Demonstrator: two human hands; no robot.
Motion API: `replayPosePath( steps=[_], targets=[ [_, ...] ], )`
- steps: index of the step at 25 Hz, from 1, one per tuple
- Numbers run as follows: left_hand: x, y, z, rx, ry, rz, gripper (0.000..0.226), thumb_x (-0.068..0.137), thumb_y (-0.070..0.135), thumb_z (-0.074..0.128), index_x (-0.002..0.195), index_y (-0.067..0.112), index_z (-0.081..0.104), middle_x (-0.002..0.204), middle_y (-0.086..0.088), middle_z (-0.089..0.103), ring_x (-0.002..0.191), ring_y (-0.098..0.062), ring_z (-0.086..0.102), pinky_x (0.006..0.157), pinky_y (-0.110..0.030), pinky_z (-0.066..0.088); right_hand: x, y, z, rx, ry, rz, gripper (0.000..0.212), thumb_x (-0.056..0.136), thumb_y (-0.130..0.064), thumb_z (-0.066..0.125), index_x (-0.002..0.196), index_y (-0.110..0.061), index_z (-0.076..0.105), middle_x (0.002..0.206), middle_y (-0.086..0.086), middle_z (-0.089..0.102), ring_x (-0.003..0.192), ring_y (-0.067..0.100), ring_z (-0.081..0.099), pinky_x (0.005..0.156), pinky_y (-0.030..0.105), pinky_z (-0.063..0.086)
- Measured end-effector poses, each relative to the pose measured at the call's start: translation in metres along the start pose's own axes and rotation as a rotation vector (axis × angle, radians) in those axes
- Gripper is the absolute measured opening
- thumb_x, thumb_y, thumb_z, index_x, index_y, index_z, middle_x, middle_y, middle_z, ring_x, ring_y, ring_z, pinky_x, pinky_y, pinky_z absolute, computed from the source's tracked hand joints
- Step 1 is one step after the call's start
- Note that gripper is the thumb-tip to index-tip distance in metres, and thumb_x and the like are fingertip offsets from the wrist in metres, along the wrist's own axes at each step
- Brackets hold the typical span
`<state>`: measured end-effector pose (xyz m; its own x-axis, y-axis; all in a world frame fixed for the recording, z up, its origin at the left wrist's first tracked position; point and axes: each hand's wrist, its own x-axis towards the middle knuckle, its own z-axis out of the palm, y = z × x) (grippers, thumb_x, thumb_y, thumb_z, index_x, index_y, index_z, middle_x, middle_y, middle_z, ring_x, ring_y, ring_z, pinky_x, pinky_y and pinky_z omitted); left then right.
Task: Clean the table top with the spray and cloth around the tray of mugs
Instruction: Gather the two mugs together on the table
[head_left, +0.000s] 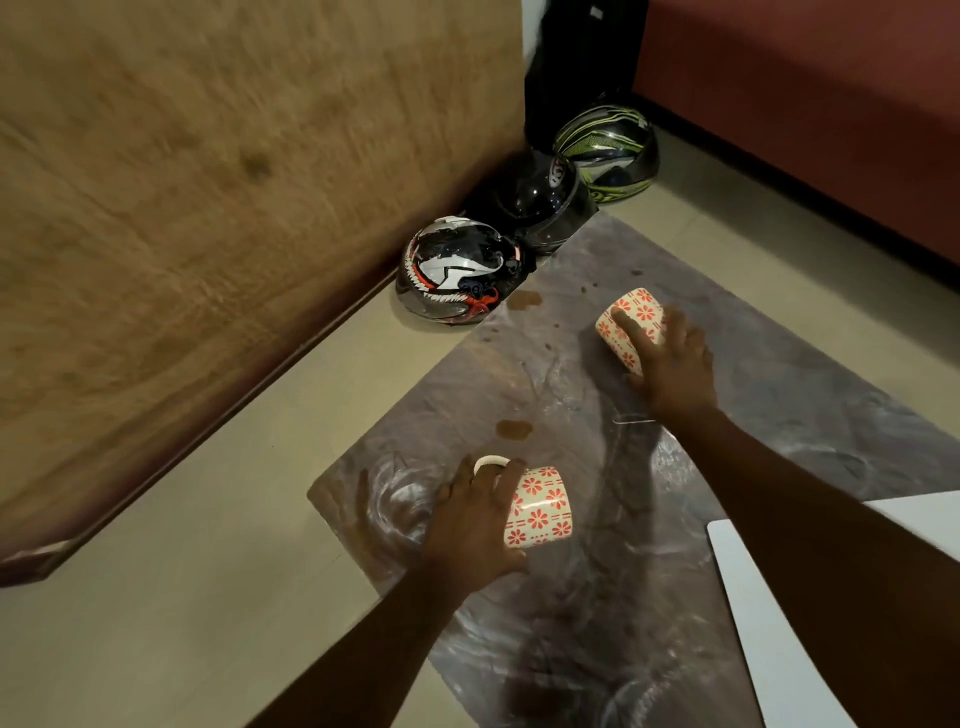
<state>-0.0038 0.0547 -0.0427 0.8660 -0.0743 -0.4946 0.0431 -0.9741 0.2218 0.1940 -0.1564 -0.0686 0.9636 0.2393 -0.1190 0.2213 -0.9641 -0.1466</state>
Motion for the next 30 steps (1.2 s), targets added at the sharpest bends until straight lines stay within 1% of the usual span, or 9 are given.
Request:
replayPosePath(
  steps=[3,5,7,12,16,19,24,27,30],
  targets=[
    [0.002,-0.001,-0.021,0.01,0.05,-0.023,0.104,0.07,0.067,0.067,0.15,0.032,0.011,0.151,-0.001,0.034,0.131,-0.027,0.04,0.107,-0.042,0.034,-0.005,-0.005,-0.014,0.169,0.001,0.039,0.077,0.074,-0.029,0.077,0.141,-0.026,0.039,0.132,0.024,0.038,0.108,0.046,0.04,0.087,0.05,0.041],
    [0.008,0.002,-0.045,0.007,0.1,-0.015,0.104,0.068,0.076,0.062,0.15,0.032,0.014,0.15,-0.002,0.034,0.128,-0.028,0.041,0.105,-0.042,0.034,-0.015,-0.006,-0.02,0.193,-0.024,0.018,0.079,0.071,-0.035,0.078,0.139,-0.021,0.041,0.133,0.022,0.041,0.11,0.043,0.04,0.089,0.044,0.038],
    [0.025,0.007,-0.073,0.102,0.144,0.025,0.098,0.073,0.071,0.063,0.149,0.03,0.019,0.151,-0.003,0.032,0.128,-0.031,0.039,0.102,-0.044,0.035,-0.019,-0.009,-0.029,0.19,-0.031,-0.023,0.078,0.07,-0.039,0.078,0.137,-0.02,0.043,0.135,0.018,0.041,0.112,0.041,0.041,0.093,0.042,0.036],
    [0.079,0.037,-0.127,0.405,0.215,0.15,0.091,0.072,0.058,0.073,0.143,0.023,0.029,0.144,-0.003,0.043,0.132,-0.038,0.037,0.1,-0.054,0.036,-0.005,-0.012,-0.058,0.16,-0.071,0.004,0.073,0.069,-0.046,0.077,0.132,-0.027,0.043,0.133,0.014,0.04,0.115,0.041,0.041,0.098,0.048,0.034],
    [0.105,0.065,-0.135,0.514,0.205,0.185,0.081,0.078,0.049,0.071,0.142,0.018,0.033,0.144,-0.007,0.044,0.134,-0.041,0.033,0.105,-0.053,0.028,0.006,-0.003,-0.062,0.081,-0.22,0.037,0.068,0.074,-0.044,0.073,0.131,-0.03,0.039,0.138,0.013,0.038,0.125,0.043,0.034,0.1,0.055,0.03],
    [0.111,0.082,-0.126,0.574,0.198,0.239,0.073,0.084,0.041,0.066,0.144,0.018,0.032,0.146,-0.009,0.041,0.134,-0.043,0.031,0.108,-0.051,0.024,0.009,-0.003,-0.054,0.06,-0.301,0.011,0.069,0.074,-0.045,0.073,0.134,-0.034,0.04,0.138,0.012,0.036,0.126,0.042,0.034,0.102,0.053,0.029],
    [0.113,0.086,-0.091,0.497,0.218,0.235,0.076,0.082,0.035,0.069,0.144,0.015,0.03,0.138,-0.008,0.047,0.125,-0.037,0.041,0.103,-0.045,0.029,-0.002,0.0,-0.033,0.09,-0.219,-0.052,0.072,0.084,-0.05,0.061,0.145,-0.034,0.027,0.147,0.009,0.026,0.128,0.041,0.03,0.104,0.05,0.028],
    [0.111,0.085,-0.076,0.47,0.228,0.209,0.086,0.075,0.043,0.076,0.143,0.017,0.03,0.136,-0.004,0.047,0.121,-0.032,0.043,0.097,-0.041,0.032,-0.018,0.009,-0.025,0.103,-0.119,-0.134,0.078,0.088,-0.048,0.058,0.15,-0.033,0.013,0.157,0.008,0.011,0.141,0.038,0.012,0.11,0.052,0.014],
    [0.106,0.088,-0.084,0.407,0.255,0.148,0.097,0.07,0.049,0.078,0.147,0.024,0.024,0.146,-0.002,0.037,0.126,-0.031,0.041,0.101,-0.045,0.03,-0.039,0.009,-0.029,0.24,0.005,-0.195,0.08,0.085,-0.034,0.067,0.149,-0.024,0.022,0.157,0.008,0.019,0.144,0.03,0.013,0.112,0.055,0.01]
  ],
)
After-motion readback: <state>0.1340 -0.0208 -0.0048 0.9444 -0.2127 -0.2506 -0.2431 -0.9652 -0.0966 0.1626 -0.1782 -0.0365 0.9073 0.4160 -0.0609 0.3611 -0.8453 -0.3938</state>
